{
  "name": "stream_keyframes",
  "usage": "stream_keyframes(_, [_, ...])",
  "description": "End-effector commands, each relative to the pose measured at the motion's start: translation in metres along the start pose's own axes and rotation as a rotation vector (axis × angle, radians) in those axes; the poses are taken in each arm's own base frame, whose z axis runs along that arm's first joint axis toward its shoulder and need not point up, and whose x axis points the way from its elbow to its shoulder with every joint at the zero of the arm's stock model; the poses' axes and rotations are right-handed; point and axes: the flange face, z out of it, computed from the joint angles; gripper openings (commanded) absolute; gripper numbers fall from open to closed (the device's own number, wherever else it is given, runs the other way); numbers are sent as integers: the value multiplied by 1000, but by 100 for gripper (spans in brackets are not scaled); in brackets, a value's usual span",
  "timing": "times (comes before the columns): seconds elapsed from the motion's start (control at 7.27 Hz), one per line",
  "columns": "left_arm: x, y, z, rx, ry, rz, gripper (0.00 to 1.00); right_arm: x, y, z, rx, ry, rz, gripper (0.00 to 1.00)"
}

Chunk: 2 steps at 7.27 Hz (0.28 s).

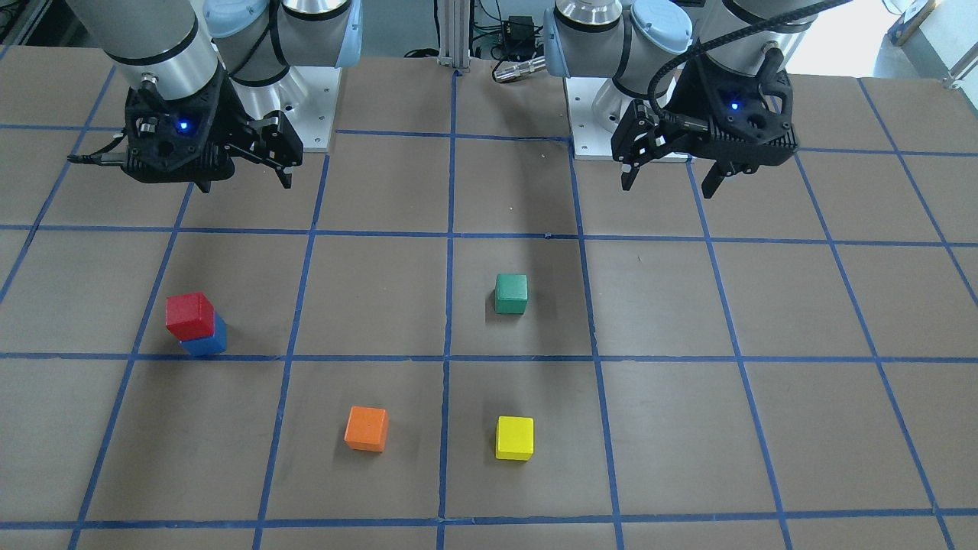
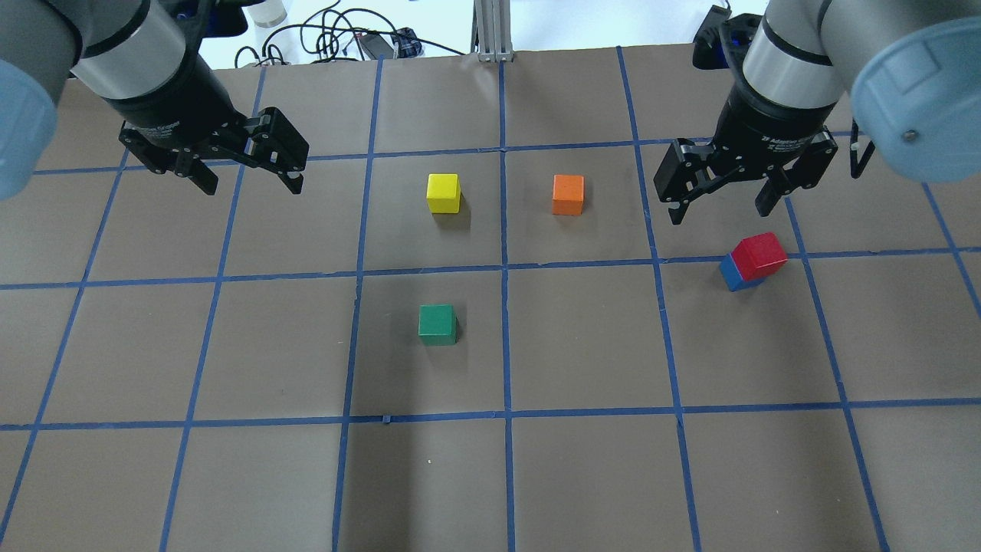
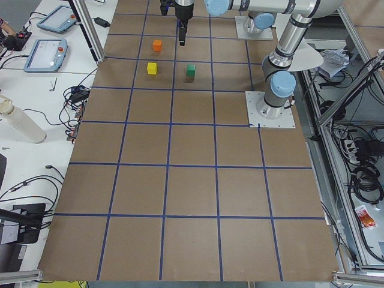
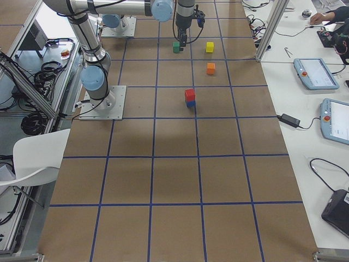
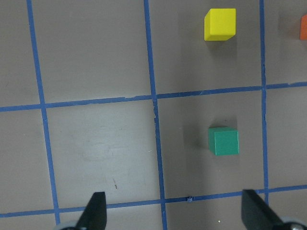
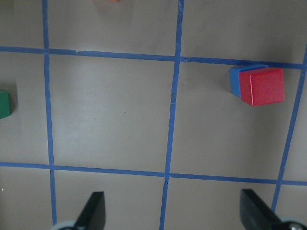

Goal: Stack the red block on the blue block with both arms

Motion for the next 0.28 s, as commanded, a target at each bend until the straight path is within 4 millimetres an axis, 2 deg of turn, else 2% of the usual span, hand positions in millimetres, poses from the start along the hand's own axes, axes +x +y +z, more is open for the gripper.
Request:
stream_keyframes(0.0, [0,0,0,0,0,-1,100,0,1,-2,3,1,7,100])
stream_keyframes(0.14, [0,0,0,0,0,-1,100,0,1,-2,3,1,5,100])
